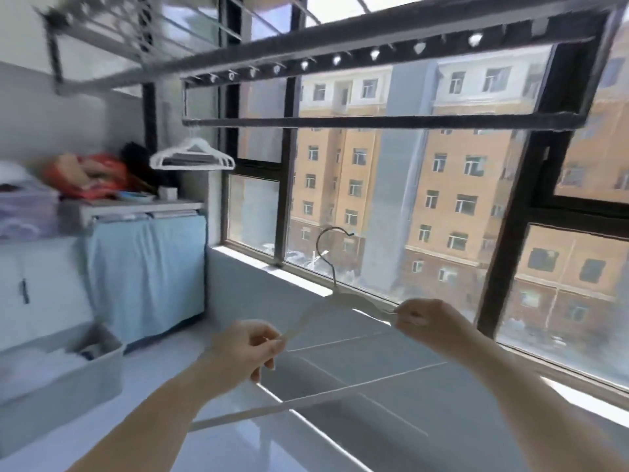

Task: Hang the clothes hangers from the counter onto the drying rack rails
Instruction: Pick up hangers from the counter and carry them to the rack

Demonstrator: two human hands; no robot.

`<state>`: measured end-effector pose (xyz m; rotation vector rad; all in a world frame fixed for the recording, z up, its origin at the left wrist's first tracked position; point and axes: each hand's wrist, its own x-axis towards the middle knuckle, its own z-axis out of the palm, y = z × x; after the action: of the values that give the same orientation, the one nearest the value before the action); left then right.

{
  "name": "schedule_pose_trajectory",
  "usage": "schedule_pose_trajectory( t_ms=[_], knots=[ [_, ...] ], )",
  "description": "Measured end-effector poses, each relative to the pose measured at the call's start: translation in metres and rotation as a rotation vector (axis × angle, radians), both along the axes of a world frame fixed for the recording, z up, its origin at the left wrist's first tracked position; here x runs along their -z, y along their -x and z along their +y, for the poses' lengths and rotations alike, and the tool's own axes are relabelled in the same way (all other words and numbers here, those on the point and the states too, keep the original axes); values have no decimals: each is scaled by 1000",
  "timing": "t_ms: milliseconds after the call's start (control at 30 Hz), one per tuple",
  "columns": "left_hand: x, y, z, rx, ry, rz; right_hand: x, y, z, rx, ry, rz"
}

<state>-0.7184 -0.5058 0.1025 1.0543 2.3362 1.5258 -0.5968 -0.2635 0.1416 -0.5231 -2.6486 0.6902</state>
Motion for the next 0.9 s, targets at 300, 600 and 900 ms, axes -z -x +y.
schedule_pose_trajectory(
  t_ms=[300, 600, 900],
  knots=[
    [-15, 148, -87, -365, 6, 28, -24, 222, -62, -319, -115, -43],
    [-49, 296, -127, -555, 148, 106, -62, 413, -87, -499, -39, 21],
    [-36, 446, -154, -641, 141, 164, -62, 566, -113, -460, -164, 39]
  ],
)
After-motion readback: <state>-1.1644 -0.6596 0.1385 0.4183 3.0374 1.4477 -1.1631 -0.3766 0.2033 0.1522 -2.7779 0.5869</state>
